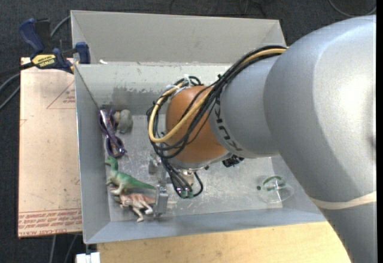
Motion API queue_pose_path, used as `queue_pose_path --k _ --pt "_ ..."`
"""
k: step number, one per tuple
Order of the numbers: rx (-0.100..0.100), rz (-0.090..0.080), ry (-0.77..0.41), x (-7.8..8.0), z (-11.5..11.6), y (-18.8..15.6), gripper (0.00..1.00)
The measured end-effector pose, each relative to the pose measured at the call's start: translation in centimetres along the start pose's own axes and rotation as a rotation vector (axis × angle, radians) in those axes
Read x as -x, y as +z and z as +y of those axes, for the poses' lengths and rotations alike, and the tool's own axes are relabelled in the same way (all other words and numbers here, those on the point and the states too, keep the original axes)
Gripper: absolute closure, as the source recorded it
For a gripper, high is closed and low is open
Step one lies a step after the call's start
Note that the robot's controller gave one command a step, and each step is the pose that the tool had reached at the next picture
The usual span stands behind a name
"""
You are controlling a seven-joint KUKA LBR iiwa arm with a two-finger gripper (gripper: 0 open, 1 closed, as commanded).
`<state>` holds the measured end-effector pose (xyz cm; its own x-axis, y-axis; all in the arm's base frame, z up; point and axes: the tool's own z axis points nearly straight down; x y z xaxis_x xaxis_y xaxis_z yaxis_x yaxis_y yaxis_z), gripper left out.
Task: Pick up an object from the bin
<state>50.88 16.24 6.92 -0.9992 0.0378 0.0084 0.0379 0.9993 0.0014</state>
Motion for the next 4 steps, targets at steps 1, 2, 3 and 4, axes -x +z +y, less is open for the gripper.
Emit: queue_pose_path --k 1,2,3,4 --pt "0.000 -0.011 -0.204 -0.1 0.4 -6.8 0.00" --pt "0.002 0.000 0.001 -1.8 7.2 -3.0 0.00" --pt "0.001 -0.012 -0.165 -0.3 6.2 -0.1 0.00" --pt "0.003 -0.002 0.132 -2.9 5.3 0.0 1.00"
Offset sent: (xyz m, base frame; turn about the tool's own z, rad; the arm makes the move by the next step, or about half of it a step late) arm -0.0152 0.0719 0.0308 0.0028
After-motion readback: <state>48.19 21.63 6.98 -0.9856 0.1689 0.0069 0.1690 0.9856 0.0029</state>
